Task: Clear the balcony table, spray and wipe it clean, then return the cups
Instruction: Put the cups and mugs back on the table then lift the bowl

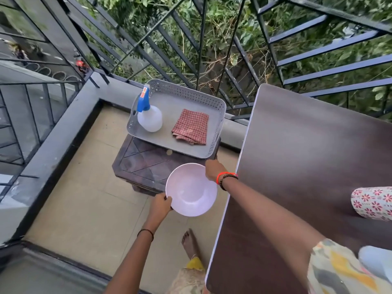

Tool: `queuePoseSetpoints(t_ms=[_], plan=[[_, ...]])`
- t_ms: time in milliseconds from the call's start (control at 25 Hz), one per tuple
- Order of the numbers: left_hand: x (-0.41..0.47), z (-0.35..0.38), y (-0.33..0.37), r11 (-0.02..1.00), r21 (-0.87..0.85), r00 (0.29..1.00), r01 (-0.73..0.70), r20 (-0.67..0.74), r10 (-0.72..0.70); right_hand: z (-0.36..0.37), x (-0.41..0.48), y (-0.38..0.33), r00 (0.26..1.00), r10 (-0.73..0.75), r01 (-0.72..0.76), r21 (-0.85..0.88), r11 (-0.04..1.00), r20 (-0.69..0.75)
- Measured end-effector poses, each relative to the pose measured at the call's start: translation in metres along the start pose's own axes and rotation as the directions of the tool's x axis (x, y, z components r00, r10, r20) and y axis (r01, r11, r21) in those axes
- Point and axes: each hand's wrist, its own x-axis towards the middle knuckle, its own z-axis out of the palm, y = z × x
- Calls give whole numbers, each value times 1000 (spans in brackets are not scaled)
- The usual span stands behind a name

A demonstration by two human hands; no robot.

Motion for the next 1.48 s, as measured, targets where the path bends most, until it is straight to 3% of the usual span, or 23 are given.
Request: queuePoseSetpoints(t_ms=[200, 320, 600, 760, 920, 1040, 1200, 1280, 1480], plan=[[-50, -43, 41, 996, 40, 996, 75, -53, -73, 3, -27, -17, 996, -78, 81, 53, 995, -50], [-61, -68, 48, 999, 28, 998, 40, -54, -39, -5, -46, -21, 991, -104, 113, 102, 988, -89], [-109, -79, 110, 993, -71, 994, -92, -63, 87, -44, -98, 10, 969, 13, 83, 374, 924, -246], [-131, -59, 153, 974, -84, 975, -210, -89, 203, -69, -134, 47, 912, 115, 123, 531, 838, -393], [-158, -20, 200, 943, -67, 944, -325, -89, 319, -91, -166, 99, 859, 230, 126, 624, 771, -458], [-185, 29, 237, 906, 40, 902, -421, -89, 423, -107, -199, 152, 793, 301, 158, 656, 738, -529], [-210, 107, 275, 892, 0, 892, -451, -22, 451, -121, -249, 232, 713, 368, 189, 669, 719, -597], [-225, 151, 291, 882, -54, 882, -467, 31, 469, -123, -274, 276, 689, 424, 172, 700, 693, -588], [-269, 274, 319, 856, 26, 850, -517, 137, 509, -119, -340, 400, 606, 580, 167, 800, 576, -544]])
